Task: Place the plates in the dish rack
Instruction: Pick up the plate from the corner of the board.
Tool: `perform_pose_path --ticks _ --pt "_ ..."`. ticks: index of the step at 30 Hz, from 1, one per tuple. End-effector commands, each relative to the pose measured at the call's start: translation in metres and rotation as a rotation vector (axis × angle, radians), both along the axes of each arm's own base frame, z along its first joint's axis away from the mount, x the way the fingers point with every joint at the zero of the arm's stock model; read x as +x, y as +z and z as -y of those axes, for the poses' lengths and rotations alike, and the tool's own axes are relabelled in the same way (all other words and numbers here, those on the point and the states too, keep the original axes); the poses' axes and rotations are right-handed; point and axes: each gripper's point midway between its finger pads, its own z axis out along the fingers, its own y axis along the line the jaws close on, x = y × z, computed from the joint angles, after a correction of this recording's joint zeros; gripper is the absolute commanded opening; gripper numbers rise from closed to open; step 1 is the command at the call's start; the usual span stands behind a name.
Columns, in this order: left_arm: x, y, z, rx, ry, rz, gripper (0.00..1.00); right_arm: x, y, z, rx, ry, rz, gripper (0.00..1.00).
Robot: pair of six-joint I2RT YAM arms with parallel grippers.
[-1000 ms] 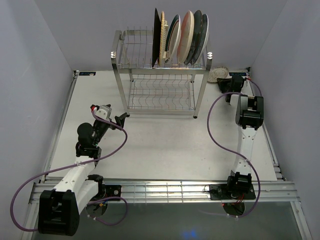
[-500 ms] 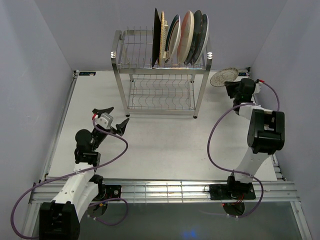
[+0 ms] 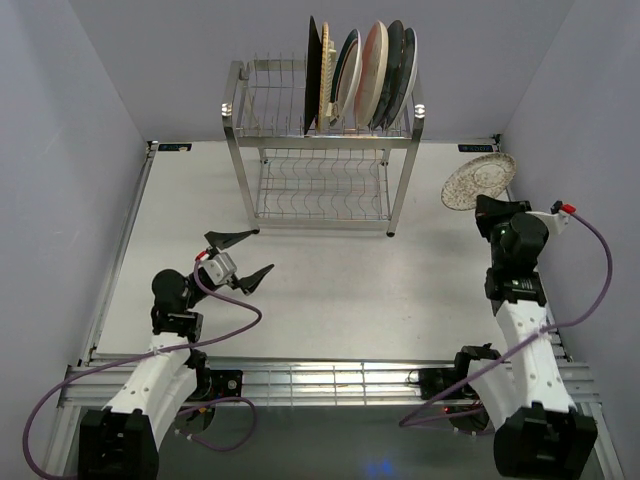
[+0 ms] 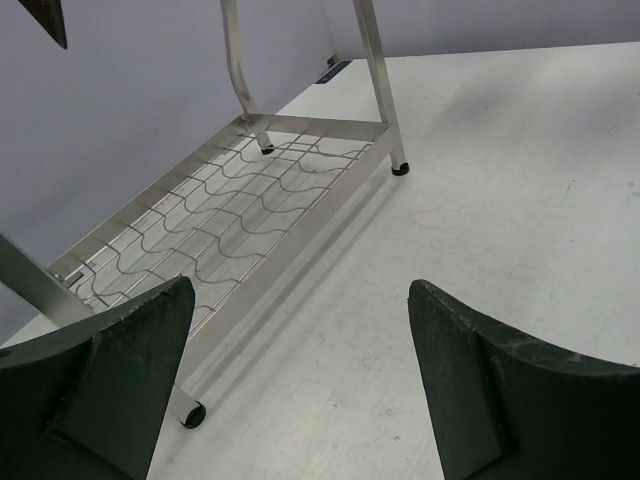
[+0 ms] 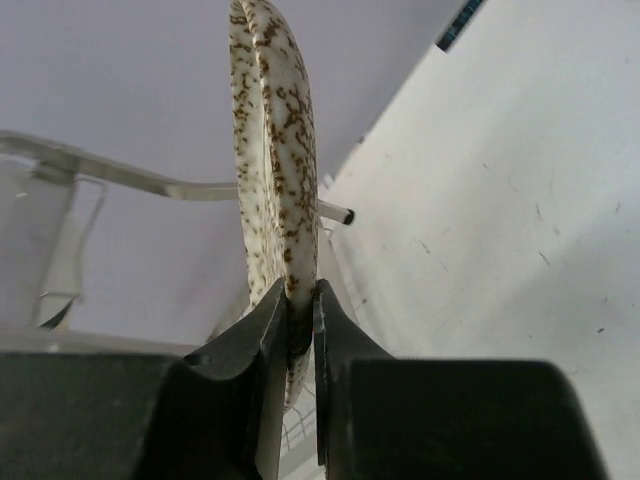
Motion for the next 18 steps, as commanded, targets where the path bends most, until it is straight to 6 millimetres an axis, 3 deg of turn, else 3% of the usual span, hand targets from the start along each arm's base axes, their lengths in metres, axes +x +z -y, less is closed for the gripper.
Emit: perform_pose_path --ticks 1,2,6,8,13,18 --pt "-0.005 0.004 0.008 0.003 -0.044 0.033 0.98 -0.031 0.05 -0.004 -0.106 0.022 0.134 0.08" --pt "-0.004 0.004 0.01 0.0 -0.044 0.028 0.98 -0.037 0.05 -0.007 -0.12 0.042 0.115 0.08" --pt "0.009 0.006 0.012 -0.037 -0.028 -0.057 0.98 -0.055 0.09 -0.029 -0.198 0.172 0.206 0.08" --pt "0.014 0.012 0.014 -0.041 -0.031 -0.068 0.98 -0.065 0.112 -0.05 -0.229 0.286 0.266 0.08" --pt "0.013 0.043 0.016 -0.037 0.004 0.075 0.98 -0.087 0.13 -0.083 -0.219 0.467 0.332 0.08" --pt "-0.012 0.07 0.047 0.028 -0.13 0.267 0.98 -0.112 0.141 -0.096 -0.2 0.531 0.399 0.08"
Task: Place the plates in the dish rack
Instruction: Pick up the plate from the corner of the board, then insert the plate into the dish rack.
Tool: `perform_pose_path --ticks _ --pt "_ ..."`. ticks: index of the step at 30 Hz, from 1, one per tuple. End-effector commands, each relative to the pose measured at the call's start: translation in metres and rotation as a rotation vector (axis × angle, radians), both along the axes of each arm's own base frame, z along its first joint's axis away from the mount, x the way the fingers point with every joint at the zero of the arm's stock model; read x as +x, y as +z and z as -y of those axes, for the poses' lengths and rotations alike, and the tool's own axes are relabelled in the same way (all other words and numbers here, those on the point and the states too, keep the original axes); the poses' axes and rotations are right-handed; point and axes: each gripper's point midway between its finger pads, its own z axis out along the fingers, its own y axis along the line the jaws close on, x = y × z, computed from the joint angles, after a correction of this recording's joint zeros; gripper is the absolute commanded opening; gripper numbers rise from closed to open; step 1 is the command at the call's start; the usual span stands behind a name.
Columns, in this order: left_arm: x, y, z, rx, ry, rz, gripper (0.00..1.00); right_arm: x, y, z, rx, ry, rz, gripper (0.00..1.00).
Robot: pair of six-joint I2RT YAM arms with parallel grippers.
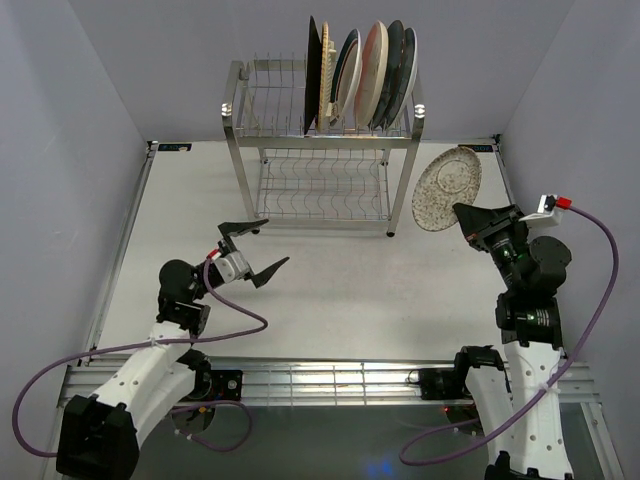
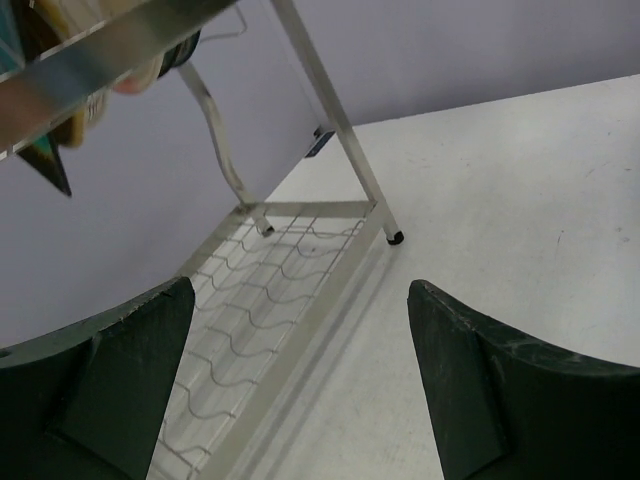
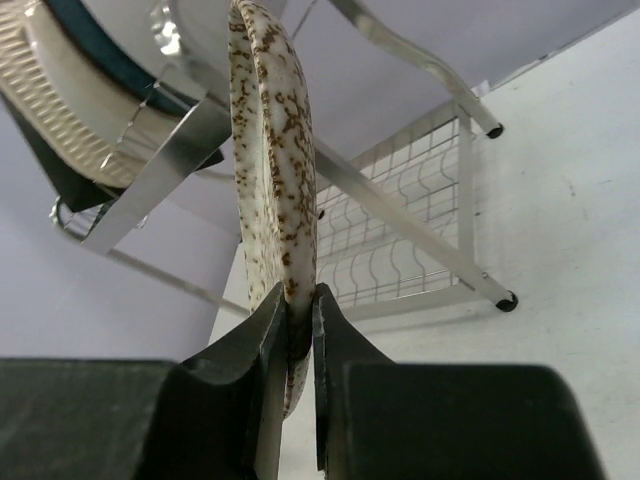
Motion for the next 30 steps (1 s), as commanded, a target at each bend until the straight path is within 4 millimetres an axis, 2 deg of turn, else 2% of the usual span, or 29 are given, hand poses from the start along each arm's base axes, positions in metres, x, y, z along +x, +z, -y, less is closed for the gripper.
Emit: perform_pose_path --ticks 1,2,4,5,6,7,8,10,11,14,16,19,22,23,24,26,30 --pt "-0.013 0.033 0.016 0.049 -0.05 0.216 0.98 -0.033 0.057 -0.025 -0.006 0.141 0.191 0.08" --pt "-0.021 0.037 0.028 0.053 -0.087 0.253 0.98 -0.035 0.057 -0.028 -0.004 0.16 0.19 0.08" --pt "-0.029 0.045 0.039 0.069 -0.095 0.345 0.98 -0.04 0.057 -0.034 0.003 0.198 0.185 0.08" --pt "-0.041 0.049 0.053 0.096 -0.121 0.448 0.98 -0.04 0.057 -0.035 0.006 0.204 0.182 0.08" --pt "-0.039 0.051 0.057 0.107 -0.09 0.487 0.98 -0.041 0.054 -0.036 0.011 0.212 0.164 0.08" --pt "-0.053 0.052 0.073 0.111 -0.128 0.537 0.98 -0.043 0.055 -0.038 0.013 0.223 0.159 0.08" --pt "-0.056 0.055 0.079 0.152 -0.104 0.656 0.98 -0.044 0.056 -0.039 0.017 0.228 0.158 0.08" --pt "-0.055 0.053 0.093 0.2 -0.061 0.733 0.98 -0.047 0.058 -0.041 0.029 0.244 0.144 0.08" --pt "-0.068 0.062 0.102 0.195 -0.059 0.846 0.98 -0.049 0.061 -0.042 0.032 0.246 0.147 0.08" --pt "-0.084 0.062 0.125 0.207 -0.071 0.961 0.98 -0.053 0.066 -0.045 0.043 0.265 0.148 0.08" --pt "-0.088 0.06 0.14 0.238 -0.06 1.047 0.98 -0.055 0.064 -0.047 0.046 0.28 0.136 0.08" --pt "-0.092 0.067 0.153 0.244 -0.028 1.159 0.98 -0.058 0.061 -0.051 0.061 0.306 0.124 0.08" --pt "-0.091 0.076 0.171 0.234 -0.003 1.216 0.98 -0.063 0.058 -0.053 0.073 0.323 0.119 0.08" --pt "-0.091 0.087 0.175 0.215 0.02 1.241 0.98 -0.064 0.058 -0.054 0.073 0.326 0.117 0.08" --pt "-0.088 0.08 0.184 0.234 0.01 1.248 0.98 -0.066 0.057 -0.054 0.074 0.326 0.118 0.08" --pt "-0.09 0.09 0.191 0.217 0.047 1.305 0.98 -0.068 0.056 -0.055 0.073 0.335 0.114 0.08" --pt "-0.083 0.094 0.22 0.226 0.097 1.38 0.98 -0.074 0.057 -0.057 0.07 0.348 0.115 0.08"
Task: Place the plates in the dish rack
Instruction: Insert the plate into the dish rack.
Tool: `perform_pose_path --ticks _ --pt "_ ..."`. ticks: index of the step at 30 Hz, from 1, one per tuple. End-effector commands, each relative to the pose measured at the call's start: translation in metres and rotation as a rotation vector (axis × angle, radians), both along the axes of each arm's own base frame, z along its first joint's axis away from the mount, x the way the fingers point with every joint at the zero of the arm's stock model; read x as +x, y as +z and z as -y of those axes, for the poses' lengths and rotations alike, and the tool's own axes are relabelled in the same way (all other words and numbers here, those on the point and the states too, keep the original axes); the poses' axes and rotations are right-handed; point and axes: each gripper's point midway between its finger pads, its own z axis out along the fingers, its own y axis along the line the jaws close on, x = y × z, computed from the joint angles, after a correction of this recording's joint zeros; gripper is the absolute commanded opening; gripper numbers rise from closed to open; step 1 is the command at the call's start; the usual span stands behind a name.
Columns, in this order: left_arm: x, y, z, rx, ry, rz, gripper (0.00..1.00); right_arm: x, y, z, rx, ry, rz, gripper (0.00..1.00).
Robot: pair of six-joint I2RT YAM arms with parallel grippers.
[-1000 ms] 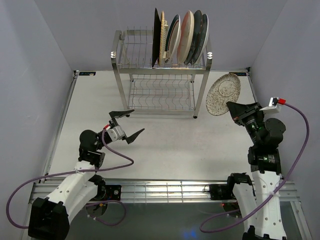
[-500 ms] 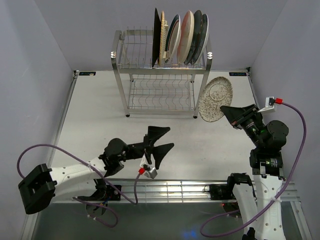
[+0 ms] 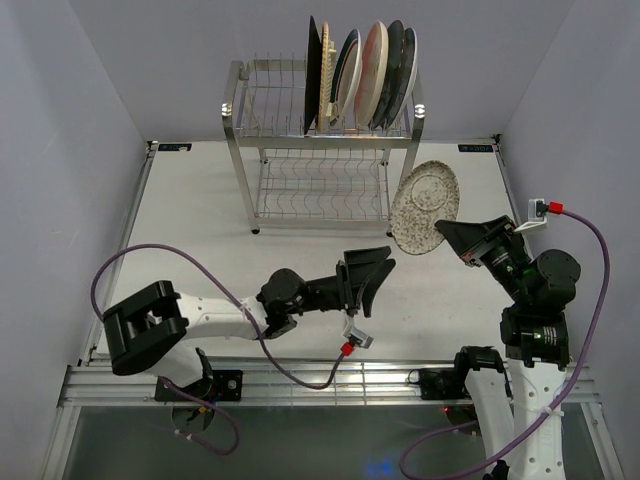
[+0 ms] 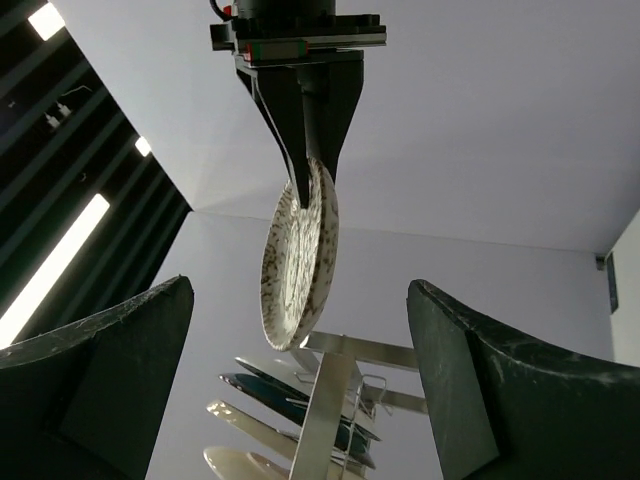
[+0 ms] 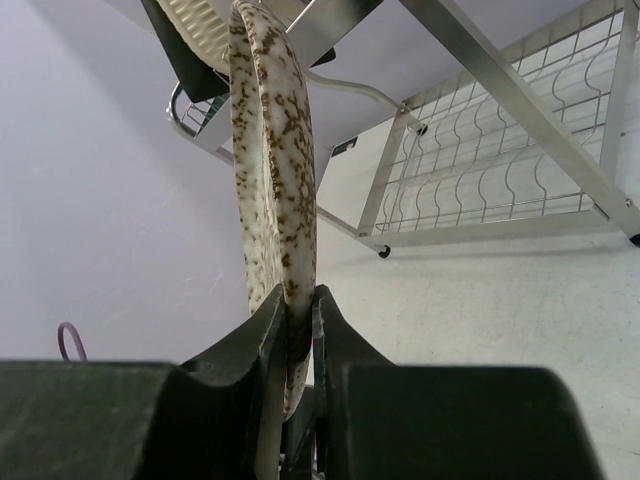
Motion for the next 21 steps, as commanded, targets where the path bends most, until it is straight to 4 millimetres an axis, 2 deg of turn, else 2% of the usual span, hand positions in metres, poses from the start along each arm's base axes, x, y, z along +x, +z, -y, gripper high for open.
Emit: perform_pose_path --ticks 1,3,5,7,9,10,11,13,15,19,21 --pt "0.001 0.029 0.013 -0.079 0.054 0.142 0.98 -0.017 0.033 -0.008 0.001 0.048 0.115 0.08" --pt "0.004 0.039 0.022 -0.106 0.061 0.153 0.96 -0.018 0.03 -0.009 0.0 0.057 0.108 0.08" --pt "0.007 0.035 0.033 -0.1 0.057 0.138 0.92 -0.019 0.028 -0.008 -0.005 0.053 0.108 0.08" --pt "0.011 0.035 0.043 -0.1 0.061 0.134 0.84 -0.021 0.026 -0.009 -0.009 0.054 0.106 0.08" --pt "0.013 0.035 0.047 -0.111 0.079 0.169 0.72 -0.022 0.023 -0.01 -0.012 0.067 0.103 0.08" --pt "0.012 0.043 0.045 -0.15 0.088 0.199 0.7 -0.022 0.023 -0.01 -0.012 0.069 0.101 0.08" --pt "0.014 0.035 0.051 -0.146 0.094 0.208 0.68 -0.022 0.021 -0.01 -0.017 0.067 0.1 0.08" --pt "0.016 0.039 0.052 -0.169 0.106 0.23 0.66 -0.024 0.019 -0.01 -0.016 0.064 0.098 0.08" --pt "0.017 0.041 0.055 -0.173 0.106 0.223 0.6 -0.026 0.015 -0.01 -0.015 0.064 0.101 0.08" --pt "0.016 0.045 0.056 -0.181 0.104 0.242 0.44 -0.029 0.012 -0.011 -0.02 0.07 0.101 0.08" --pt "0.014 0.048 0.056 -0.195 0.105 0.25 0.3 -0.029 0.011 -0.011 -0.021 0.071 0.096 0.08"
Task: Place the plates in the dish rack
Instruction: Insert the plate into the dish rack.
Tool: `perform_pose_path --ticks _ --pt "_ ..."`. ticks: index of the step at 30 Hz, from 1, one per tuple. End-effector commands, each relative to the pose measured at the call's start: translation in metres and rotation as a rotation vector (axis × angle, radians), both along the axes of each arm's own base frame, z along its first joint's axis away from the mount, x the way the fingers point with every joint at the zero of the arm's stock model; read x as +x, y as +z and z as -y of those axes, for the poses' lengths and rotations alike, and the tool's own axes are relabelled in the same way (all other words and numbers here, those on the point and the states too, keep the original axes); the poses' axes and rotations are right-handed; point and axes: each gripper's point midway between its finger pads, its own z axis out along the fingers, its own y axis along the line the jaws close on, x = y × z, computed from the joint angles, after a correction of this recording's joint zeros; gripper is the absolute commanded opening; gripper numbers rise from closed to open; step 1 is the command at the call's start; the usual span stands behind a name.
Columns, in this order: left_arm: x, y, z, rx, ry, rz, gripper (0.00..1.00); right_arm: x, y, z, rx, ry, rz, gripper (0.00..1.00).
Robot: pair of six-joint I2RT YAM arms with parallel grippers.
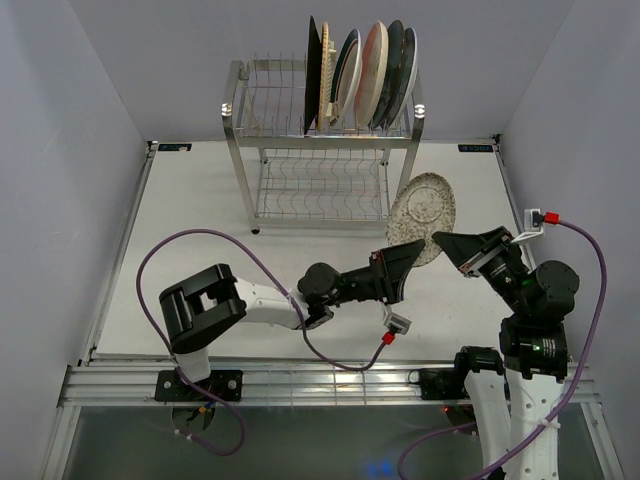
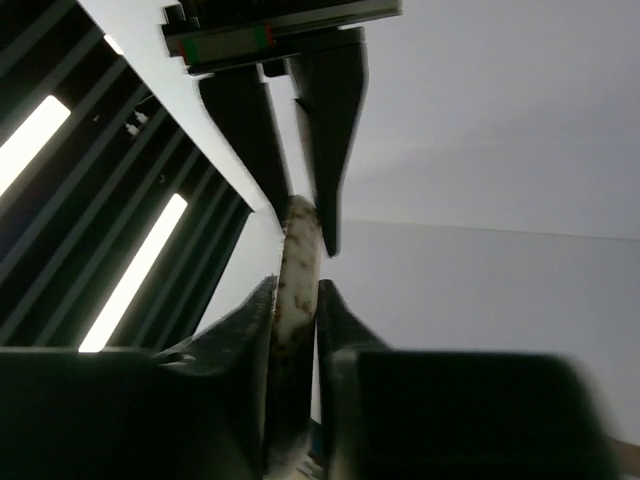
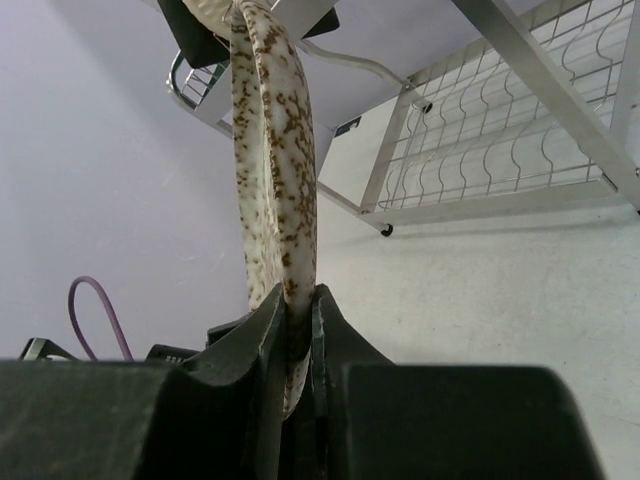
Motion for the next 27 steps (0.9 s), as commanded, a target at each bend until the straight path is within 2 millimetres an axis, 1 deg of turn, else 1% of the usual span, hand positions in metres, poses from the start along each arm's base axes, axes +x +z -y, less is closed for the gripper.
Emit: perform_pose_path --ticks 1,2,3,5,8,10,12,13,15,16,18,19,20,21,22,23,24,25,26,27 --pt "-0.006 0.033 -0.007 -0.093 0.012 0.052 0.15 -0.009 0.02 -0.005 -0.008 0.031 0.098 0.08" --pt "-0.007 0.033 -0.007 -0.097 0.008 0.049 0.05 -0.009 0.02 -0.005 -0.009 0.031 0.101 0.08" --pt "-0.006 0.035 -0.008 -0.103 0.012 0.041 0.0 -0.009 0.02 -0.004 -0.009 0.029 0.102 0.08" --pt "-0.004 0.034 -0.007 -0.096 0.021 0.018 0.0 -0.011 0.019 -0.005 -0.008 0.029 0.105 0.08" --pt "0.0 0.038 -0.01 -0.102 0.04 -0.005 0.0 -0.011 0.019 -0.005 -0.013 0.029 0.112 0.08" --pt "-0.001 0.046 -0.016 -0.133 0.043 -0.003 0.0 -0.011 0.018 -0.005 -0.013 0.03 0.113 0.09" --pt "-0.003 0.053 -0.021 -0.165 0.048 0.011 0.0 -0.009 0.015 -0.004 -0.015 0.026 0.112 0.2" --pt "-0.005 0.06 -0.027 -0.204 0.05 0.019 0.0 -0.009 0.016 -0.004 -0.016 0.025 0.116 0.3" --pt "-0.009 0.067 -0.034 -0.236 0.048 0.017 0.0 -0.008 0.013 -0.004 -0.021 0.023 0.113 0.38" --pt "-0.008 0.071 -0.04 -0.257 0.058 0.003 0.0 -0.008 0.013 -0.003 -0.023 0.021 0.115 0.43" --pt "-0.009 0.088 -0.053 -0.306 0.059 -0.028 0.0 -0.009 0.013 -0.003 -0.025 0.017 0.121 0.5" --pt "-0.007 0.09 -0.06 -0.33 0.056 -0.073 0.0 -0.009 0.014 -0.002 -0.028 0.012 0.126 0.58" --pt "-0.009 0.103 -0.072 -0.364 0.052 -0.087 0.0 -0.01 0.015 -0.001 -0.03 0.005 0.132 0.63" --pt "-0.008 0.104 -0.077 -0.366 0.055 -0.11 0.0 -0.011 0.018 0.0 -0.034 -0.008 0.143 0.64" --pt "-0.007 0.108 -0.082 -0.378 0.048 -0.141 0.0 -0.012 0.019 0.001 -0.036 -0.019 0.152 0.69" --pt "-0.004 0.105 -0.088 -0.377 0.064 -0.167 0.0 -0.013 0.021 0.003 -0.039 -0.028 0.159 0.7" --pt "-0.007 0.115 -0.101 -0.404 0.065 -0.171 0.0 -0.012 0.023 0.006 -0.048 -0.057 0.167 0.71" --pt "-0.007 0.117 -0.107 -0.407 0.065 -0.183 0.0 -0.013 0.028 0.009 -0.053 -0.073 0.18 0.74" --pt "-0.004 0.111 -0.114 -0.408 0.091 -0.207 0.0 -0.015 0.029 0.01 -0.059 -0.084 0.185 0.74" --pt "-0.008 0.121 -0.128 -0.432 0.089 -0.209 0.0 -0.014 0.03 0.013 -0.059 -0.108 0.187 0.74"
